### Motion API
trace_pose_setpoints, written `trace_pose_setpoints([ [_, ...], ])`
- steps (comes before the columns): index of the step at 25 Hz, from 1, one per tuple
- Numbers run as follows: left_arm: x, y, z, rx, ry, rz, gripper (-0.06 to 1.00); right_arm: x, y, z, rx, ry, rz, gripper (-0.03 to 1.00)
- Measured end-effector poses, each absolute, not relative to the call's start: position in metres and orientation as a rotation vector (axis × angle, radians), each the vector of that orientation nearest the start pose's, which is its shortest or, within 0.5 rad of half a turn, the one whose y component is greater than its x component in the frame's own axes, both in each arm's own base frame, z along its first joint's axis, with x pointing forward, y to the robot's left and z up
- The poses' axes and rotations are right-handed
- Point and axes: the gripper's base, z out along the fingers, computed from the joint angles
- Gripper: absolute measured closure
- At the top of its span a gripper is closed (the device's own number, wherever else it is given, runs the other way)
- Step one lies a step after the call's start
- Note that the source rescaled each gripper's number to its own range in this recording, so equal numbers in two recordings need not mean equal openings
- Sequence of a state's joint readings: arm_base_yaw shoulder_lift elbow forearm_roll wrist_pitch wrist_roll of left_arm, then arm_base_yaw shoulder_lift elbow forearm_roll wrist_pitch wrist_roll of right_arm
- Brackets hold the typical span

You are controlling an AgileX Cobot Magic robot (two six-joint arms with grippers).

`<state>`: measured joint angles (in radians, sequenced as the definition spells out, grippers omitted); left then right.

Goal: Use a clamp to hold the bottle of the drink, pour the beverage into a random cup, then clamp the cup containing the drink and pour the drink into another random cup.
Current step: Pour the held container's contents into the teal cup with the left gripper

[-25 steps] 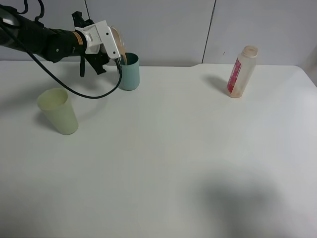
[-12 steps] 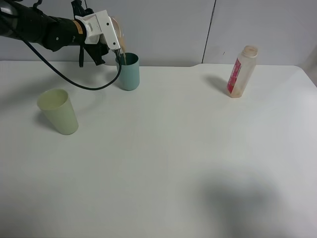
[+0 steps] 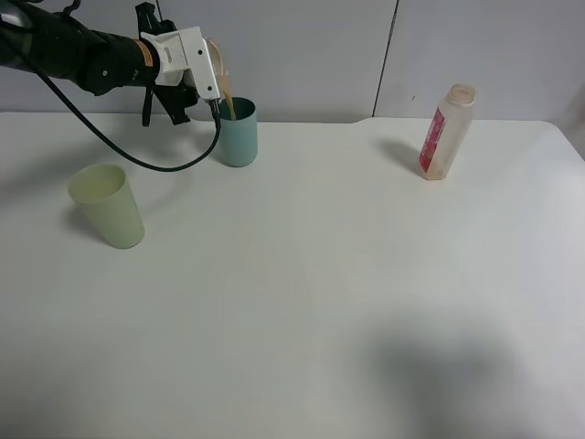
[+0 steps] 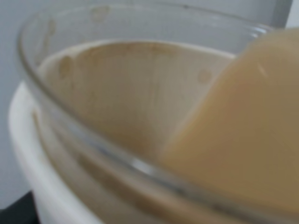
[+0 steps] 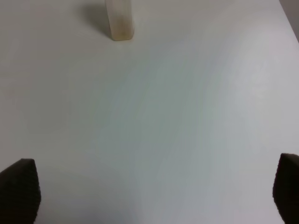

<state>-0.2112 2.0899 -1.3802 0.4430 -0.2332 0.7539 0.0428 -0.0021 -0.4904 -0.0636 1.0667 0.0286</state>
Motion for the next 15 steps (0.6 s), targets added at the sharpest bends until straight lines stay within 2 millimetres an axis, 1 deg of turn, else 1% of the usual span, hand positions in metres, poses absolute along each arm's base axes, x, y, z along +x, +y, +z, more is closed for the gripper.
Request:
trace_pose_setpoints([
  [15, 0.4601, -0.1079, 0.183, 1.394, 1.49, 0.55, 0.94, -0.0042, -0.0053, 0.2742, -0.012, 2.056, -0.032, -0.03],
])
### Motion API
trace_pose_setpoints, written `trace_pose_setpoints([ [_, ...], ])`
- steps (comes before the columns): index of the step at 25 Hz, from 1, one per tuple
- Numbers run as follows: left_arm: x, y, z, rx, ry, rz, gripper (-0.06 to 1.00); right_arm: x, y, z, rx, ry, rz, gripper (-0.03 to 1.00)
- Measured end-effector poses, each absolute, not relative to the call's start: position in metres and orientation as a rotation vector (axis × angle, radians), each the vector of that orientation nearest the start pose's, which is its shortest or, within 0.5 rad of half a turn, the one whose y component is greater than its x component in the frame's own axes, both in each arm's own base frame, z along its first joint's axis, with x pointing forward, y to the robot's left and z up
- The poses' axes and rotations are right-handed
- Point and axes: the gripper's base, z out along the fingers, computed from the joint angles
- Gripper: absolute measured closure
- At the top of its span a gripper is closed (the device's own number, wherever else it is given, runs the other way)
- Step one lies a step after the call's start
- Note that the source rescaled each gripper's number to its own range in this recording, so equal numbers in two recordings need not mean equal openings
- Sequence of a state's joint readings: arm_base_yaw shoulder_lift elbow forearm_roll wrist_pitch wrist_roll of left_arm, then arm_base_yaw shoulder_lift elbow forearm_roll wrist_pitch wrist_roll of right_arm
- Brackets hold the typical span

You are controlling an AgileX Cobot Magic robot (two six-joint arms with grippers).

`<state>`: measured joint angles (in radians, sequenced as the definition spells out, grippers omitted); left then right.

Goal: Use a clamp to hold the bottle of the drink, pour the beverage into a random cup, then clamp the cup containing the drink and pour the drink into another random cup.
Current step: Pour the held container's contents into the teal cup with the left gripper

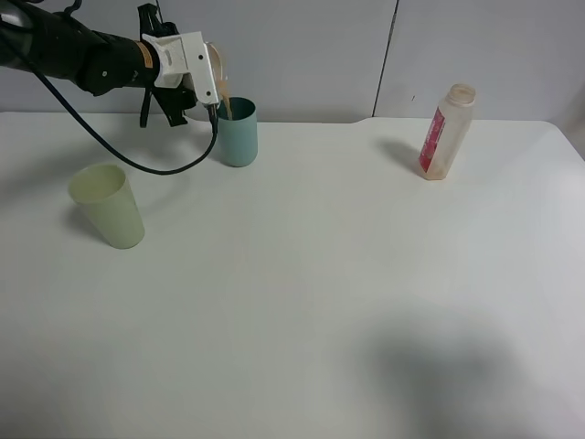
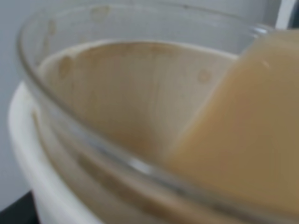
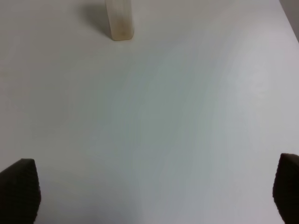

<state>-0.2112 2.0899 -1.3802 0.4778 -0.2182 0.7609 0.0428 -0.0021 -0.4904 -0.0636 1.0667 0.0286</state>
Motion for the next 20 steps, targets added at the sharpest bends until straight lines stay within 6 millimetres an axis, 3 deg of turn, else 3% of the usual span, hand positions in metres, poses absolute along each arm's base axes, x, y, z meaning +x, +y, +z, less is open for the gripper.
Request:
trace_pose_setpoints([
  [20, 0.4606, -0.1084, 0.1842, 1.457, 1.426, 0.603, 0.94, -0.0042, -0.0053, 0.2742, -0.012, 2.056, -0.032, -0.03],
])
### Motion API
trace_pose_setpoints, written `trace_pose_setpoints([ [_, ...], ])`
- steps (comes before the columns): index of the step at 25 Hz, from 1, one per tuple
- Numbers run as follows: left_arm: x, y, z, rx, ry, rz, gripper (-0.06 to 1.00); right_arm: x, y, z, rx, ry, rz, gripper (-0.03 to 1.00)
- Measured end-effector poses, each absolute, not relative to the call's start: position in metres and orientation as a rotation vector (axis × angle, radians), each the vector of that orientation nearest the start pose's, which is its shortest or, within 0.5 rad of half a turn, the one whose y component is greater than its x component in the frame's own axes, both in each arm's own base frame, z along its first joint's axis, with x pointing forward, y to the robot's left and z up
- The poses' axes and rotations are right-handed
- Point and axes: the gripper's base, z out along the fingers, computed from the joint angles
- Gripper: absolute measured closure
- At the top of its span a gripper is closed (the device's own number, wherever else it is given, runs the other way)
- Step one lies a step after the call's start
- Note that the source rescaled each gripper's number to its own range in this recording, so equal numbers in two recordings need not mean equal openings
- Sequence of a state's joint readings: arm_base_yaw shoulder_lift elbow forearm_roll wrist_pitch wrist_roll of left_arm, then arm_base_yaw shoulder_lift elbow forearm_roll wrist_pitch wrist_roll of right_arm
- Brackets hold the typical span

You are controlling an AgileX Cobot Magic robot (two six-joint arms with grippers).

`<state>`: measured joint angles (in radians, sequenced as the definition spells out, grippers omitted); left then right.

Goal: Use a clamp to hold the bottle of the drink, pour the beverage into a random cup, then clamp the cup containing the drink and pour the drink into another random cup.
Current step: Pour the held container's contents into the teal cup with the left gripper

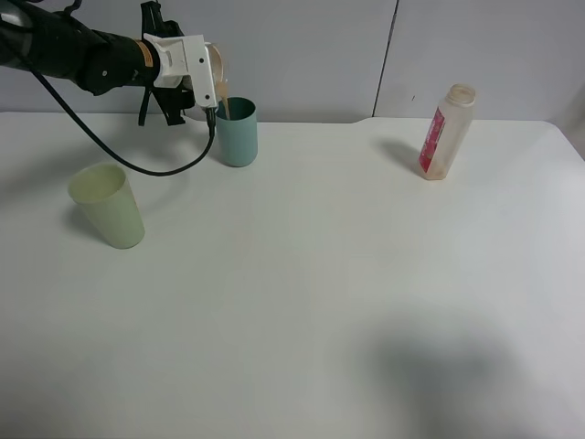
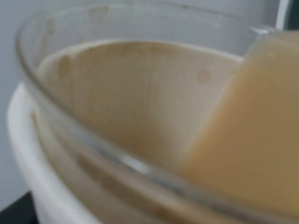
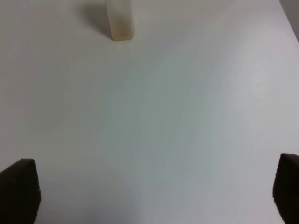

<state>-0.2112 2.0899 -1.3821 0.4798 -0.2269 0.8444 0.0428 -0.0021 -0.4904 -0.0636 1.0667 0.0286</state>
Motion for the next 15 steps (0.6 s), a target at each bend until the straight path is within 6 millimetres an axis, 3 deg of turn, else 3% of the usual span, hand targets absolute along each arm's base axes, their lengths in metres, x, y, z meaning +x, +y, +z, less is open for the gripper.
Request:
trace_pose_setpoints([
  [15, 0.4608, -0.109, 0.1852, 1.477, 1.393, 0.623, 0.94, -0.0042, -0.0053, 0.2742, -0.012, 2.056, -0.032, -0.03],
])
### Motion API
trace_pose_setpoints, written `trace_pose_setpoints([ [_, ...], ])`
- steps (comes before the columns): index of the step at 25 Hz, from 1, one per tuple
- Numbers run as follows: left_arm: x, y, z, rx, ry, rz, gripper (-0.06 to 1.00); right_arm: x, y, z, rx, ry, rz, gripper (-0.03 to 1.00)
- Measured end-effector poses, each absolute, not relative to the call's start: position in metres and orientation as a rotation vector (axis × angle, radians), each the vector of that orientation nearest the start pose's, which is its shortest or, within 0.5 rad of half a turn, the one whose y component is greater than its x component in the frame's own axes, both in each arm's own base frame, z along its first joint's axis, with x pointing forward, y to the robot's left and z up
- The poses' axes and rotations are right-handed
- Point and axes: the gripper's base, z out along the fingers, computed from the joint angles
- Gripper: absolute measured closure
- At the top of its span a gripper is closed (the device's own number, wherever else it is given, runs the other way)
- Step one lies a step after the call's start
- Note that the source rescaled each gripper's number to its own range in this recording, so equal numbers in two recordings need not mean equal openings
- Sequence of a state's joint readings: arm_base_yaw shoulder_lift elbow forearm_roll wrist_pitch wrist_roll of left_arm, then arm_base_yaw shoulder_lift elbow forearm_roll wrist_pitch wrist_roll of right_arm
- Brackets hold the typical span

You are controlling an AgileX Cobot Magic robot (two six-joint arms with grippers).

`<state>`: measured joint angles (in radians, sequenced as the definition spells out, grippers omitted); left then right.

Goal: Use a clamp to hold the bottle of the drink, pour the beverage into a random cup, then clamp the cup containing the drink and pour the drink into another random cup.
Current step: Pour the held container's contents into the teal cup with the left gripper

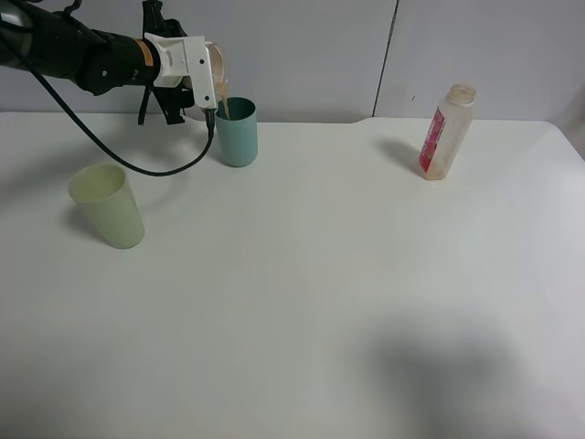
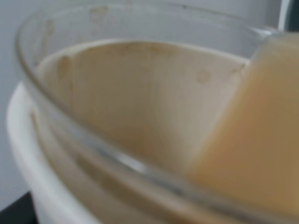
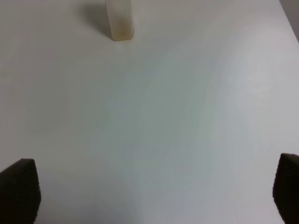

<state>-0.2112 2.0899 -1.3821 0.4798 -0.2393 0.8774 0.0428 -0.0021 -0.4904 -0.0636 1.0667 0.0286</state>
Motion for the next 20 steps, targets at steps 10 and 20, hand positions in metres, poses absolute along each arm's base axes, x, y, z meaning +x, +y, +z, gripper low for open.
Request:
trace_pose_setpoints([
  [10, 0.4611, -0.1097, 0.1864, 1.468, 1.379, 0.622, 0.94, -0.0042, -0.0053, 0.2742, -0.012, 2.056, -0.032, -0.03],
  [20, 0.4619, -0.1119, 0.1903, 1.448, 1.33, 0.625, 0.94, -0.0042, -0.0053, 0.2742, -0.012, 2.056, -0.032, -0.03],
])
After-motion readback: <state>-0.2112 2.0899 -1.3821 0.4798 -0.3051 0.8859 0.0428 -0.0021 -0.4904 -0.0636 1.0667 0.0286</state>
